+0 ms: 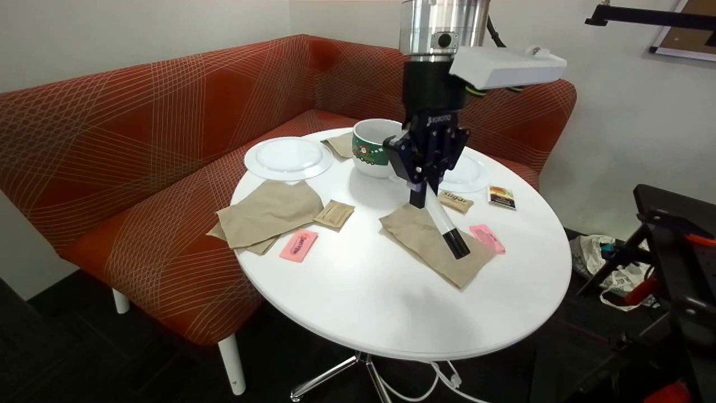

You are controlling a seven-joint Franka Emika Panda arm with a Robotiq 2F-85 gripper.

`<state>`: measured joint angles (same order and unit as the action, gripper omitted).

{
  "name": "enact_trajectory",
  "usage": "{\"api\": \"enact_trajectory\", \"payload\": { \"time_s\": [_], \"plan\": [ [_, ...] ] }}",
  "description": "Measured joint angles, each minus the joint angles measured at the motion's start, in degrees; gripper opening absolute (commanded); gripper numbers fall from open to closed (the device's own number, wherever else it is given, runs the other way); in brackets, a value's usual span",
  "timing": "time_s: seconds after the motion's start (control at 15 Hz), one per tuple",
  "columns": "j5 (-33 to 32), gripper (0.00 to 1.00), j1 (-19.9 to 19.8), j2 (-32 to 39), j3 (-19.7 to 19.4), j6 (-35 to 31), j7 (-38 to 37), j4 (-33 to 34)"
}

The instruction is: Remove the marker from the white and green mug

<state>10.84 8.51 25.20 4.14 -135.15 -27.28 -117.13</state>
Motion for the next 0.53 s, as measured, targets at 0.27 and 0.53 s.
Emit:
{"api": "enact_trajectory", "payload": {
  "time_s": [0.27,0.53],
  "plan": [
    [0.7,0.05,0.0,3.8,0.2,4.9,2.8,3.7],
    [2.6,0.05,0.1,6.2,1.6,6.7,5.5,5.5]
  ]
}}
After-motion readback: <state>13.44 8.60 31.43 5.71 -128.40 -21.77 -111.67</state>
